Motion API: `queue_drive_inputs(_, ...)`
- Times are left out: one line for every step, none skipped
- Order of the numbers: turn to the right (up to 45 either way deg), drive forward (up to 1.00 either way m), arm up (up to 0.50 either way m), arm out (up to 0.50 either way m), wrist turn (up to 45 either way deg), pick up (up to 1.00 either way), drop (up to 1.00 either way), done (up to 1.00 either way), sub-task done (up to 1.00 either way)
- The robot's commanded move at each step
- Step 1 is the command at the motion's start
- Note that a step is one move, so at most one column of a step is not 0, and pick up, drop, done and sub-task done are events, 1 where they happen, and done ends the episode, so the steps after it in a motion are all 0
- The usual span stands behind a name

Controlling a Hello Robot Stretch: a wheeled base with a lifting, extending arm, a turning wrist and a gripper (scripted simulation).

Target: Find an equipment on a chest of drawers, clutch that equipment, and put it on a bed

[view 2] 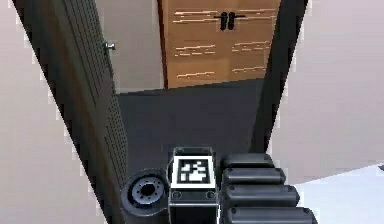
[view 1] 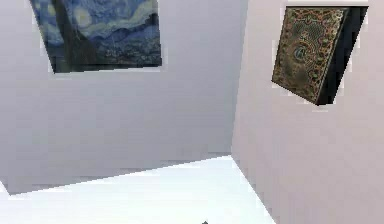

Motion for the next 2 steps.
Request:
queue_drive_inputs(-12.0, 0.00, 0.00, 0.00, 0.0, 0.00, 0.00, 0.00, 0.00)
queue_drive_inputs(0.0, 0.45, 0.00, 0.00, 0.0, 0.00, 0.00, 0.00, 0.00)
